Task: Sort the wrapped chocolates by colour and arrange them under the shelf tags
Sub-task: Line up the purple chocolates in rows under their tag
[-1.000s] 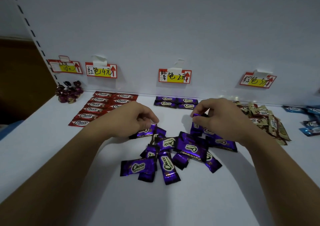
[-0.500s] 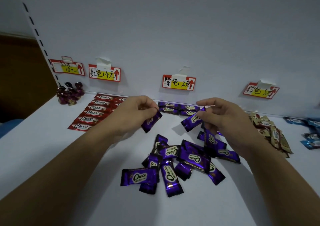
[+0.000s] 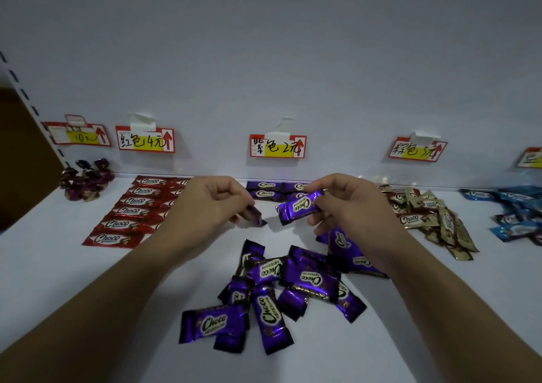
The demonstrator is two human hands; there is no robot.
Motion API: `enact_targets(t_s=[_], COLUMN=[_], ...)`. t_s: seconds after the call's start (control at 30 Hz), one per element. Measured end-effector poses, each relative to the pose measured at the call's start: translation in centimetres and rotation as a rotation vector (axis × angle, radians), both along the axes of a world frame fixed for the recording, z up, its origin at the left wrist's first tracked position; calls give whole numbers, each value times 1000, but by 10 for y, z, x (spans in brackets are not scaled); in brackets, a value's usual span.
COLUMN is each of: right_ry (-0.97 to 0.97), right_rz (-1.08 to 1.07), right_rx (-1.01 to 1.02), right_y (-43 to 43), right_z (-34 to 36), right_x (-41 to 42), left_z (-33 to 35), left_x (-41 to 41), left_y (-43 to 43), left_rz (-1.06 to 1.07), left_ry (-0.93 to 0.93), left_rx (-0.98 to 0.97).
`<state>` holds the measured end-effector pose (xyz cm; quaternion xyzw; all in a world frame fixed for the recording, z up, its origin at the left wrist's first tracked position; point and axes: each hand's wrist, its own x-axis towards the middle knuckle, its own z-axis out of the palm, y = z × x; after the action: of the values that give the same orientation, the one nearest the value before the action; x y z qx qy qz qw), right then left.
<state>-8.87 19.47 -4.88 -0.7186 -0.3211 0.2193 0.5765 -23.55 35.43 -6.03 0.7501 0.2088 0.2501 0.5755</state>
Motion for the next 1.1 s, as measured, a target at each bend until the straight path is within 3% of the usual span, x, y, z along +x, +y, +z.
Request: enact_targets(t_s=[0.17, 0.47, 0.6, 0.67, 0.83, 1.1], right_ry=[-90, -191, -381, -395, -375, -284], right_rz=[-53, -82, -94, -116, -204, -227], right_rx=[-77, -135, -225, -249, -247, -366], right_y=[1, 2, 3, 2, -1, 0], right_z=[-3, -4, -8, -8, -4, -2], right_x=[-1, -4, -1, 1, 3, 2], left_z=[-2, -3, -6, -8, -10, -4], left_x=[0, -3, -1, -1, -4, -5], left_y=[2, 7, 6, 5, 8, 4], left_rz=[12, -96, -39, -11, 31, -217], left_ry=[90, 129, 161, 191, 388, 479], left_rx=[147, 10, 51, 161, 736, 880])
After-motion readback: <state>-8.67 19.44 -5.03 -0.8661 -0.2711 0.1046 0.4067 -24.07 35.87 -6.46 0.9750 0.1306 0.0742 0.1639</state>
